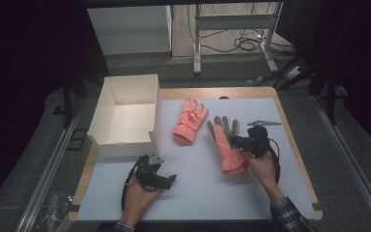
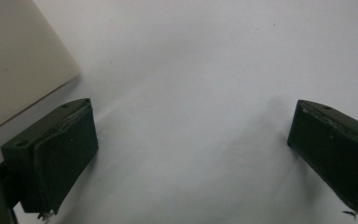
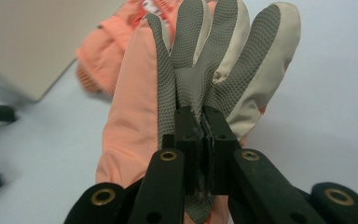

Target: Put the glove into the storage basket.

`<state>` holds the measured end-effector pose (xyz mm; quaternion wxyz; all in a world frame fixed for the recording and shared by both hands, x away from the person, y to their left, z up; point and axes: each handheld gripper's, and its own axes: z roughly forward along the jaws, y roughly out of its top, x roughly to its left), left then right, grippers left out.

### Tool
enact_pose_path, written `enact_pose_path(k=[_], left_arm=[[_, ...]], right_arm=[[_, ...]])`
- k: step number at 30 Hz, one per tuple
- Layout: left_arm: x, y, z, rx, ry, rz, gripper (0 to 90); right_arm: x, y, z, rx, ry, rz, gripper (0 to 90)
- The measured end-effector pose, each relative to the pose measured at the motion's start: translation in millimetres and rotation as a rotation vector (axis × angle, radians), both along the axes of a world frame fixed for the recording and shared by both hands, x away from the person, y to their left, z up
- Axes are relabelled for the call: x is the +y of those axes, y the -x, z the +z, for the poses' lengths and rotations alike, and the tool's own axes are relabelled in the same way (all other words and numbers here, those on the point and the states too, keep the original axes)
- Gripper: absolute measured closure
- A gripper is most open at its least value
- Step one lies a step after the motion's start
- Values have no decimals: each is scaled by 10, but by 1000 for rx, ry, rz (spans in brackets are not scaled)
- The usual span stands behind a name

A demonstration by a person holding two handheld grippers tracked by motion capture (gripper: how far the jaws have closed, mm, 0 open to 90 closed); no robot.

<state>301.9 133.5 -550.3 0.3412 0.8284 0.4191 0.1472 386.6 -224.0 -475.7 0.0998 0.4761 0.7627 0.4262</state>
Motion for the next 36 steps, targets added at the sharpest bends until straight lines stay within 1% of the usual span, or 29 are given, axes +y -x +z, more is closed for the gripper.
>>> enact_pose_path(k=[3,6,7,8,10,12,13,15,16,17,18,20,26,29,31,32,36], left_arm=[[0,0,0,0,0,0,15],[1,0,0,1,0,-1,14],[0,0,0,1,0,-1,15],[1,0,0,1,0,-1,15],[0,0,0,0,0,0,15],[0,0,0,0,0,0,15],[0,0,0,0,0,0,15],[0,0,0,0,0,0,15],[0,0,0,0,0,0,15],[0,0,0,0,0,0,15],[0,0,0,0,0,0,15],[0,0,0,0,0,0,15],[0,0,0,0,0,0,15],[0,0,0,0,0,0,15],[0,0,0,0,0,0,15],[0,0,0,0,0,0,15],[0,0,0,0,0,0,15]], right_arm=[[21,202,-34,1,-15,4,849],[57,322,-106,9,-11,8,845],[72,345,-145,9,1,9,842],[91,356,-200,12,25,8,837],[100,344,-281,18,47,5,825],[88,319,-321,17,46,3,794],[82,310,-312,15,49,6,777],[90,303,-265,-5,91,14,733],[97,297,-237,-23,111,20,713],[99,295,-216,-25,117,22,695],[98,285,-191,-37,122,23,676],[95,261,-137,-54,130,25,639],[104,176,-54,-65,138,43,511],[117,138,-32,-75,148,43,457],[127,112,-15,-71,144,45,433],[137,91,-8,-75,145,56,419],[177,31,24,-78,147,68,394]])
